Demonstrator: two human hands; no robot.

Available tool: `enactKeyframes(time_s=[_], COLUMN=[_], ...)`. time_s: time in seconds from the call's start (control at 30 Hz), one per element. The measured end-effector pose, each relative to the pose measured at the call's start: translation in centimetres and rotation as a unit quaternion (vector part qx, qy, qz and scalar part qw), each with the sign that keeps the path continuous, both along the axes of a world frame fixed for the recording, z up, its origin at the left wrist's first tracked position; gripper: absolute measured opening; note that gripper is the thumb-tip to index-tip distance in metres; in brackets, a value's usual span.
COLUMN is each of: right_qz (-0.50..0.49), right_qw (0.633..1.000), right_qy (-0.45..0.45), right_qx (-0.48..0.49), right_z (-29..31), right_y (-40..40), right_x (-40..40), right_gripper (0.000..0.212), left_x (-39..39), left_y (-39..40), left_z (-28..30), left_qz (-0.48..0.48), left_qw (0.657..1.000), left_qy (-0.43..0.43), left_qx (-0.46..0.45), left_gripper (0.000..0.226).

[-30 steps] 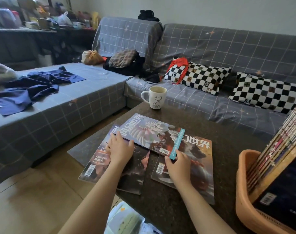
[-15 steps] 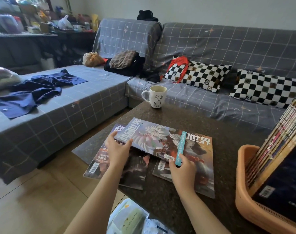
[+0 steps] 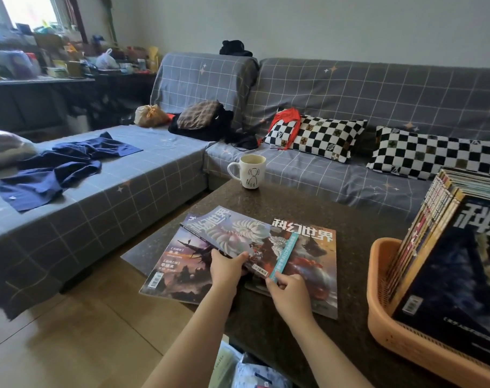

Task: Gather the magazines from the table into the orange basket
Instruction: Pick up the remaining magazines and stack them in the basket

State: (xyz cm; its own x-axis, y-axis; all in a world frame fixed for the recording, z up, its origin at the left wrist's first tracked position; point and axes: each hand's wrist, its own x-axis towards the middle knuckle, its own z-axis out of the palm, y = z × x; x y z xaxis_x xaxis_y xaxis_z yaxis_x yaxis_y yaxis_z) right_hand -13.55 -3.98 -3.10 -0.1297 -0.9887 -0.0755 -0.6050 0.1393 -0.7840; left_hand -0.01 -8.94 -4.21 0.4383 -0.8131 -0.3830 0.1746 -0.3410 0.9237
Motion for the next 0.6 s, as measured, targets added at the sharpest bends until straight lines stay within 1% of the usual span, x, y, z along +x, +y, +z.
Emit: enactKeyframes(time_s=[0.07, 0.1, 0.13, 0.2, 0.27, 0.33, 0.43, 0.5, 0.6], right_qz=[0.002, 0.000, -0.003, -0.012, -0.021, -0.023, 0.011, 0.062, 0.102], right_qw=[1.000, 1.000, 1.000, 0.999, 0.997, 0.995, 0.997, 0.997, 0.983], right_qy=[-0.016, -0.021, -0.023, -0.005, 0.051, 0.082, 0.065, 0.017, -0.150], right_qx=[-0.003, -0.011, -0.020, -0.042, -0.050, -0.046, -0.037, -0.031, 0.032], right_z=[0.1, 0.3, 0.3, 0.5, 0.8, 1.5, 2.7, 3.6, 5.8], right_y=[0.3, 0.4, 0.6, 1.0, 1.4, 1.9, 2.8, 3.5, 4.9], right_x=[-0.5, -0.7, -1.0, -1.5, -2.0, -2.8, -3.9, -4.3, -4.5], right_gripper=[0.040, 0.036, 0.034, 0.035, 0.041, 0.050, 0.061, 0.062, 0.060], left_x=[0.4, 0.2, 0.0, -0.5, -0.5, -0.2, 0.7, 1.3, 1.9], left_y=[-1.2, -0.6, 0.8, 3.2, 4.7, 6.3, 8.3, 9.4, 10.6], left_z=[-2.5, -2.0, -0.6, 1.7, 2.4, 3.6, 5.7, 7.3, 9.5], left_qz=[-0.003, -0.006, -0.009, -0.024, -0.056, -0.084, -0.123, -0.162, -0.233], left_qw=[1.000, 1.000, 0.999, 0.997, 0.992, 0.985, 0.978, 0.971, 0.951], left_qy=[-0.005, 0.003, 0.015, 0.024, 0.029, 0.021, 0.024, 0.021, 0.038], left_qx=[-0.012, -0.021, -0.033, -0.067, -0.111, -0.152, -0.168, -0.176, -0.202], left_gripper=[0.097, 0.094, 0.088, 0.066, 0.046, 0.042, 0.041, 0.040, 0.045])
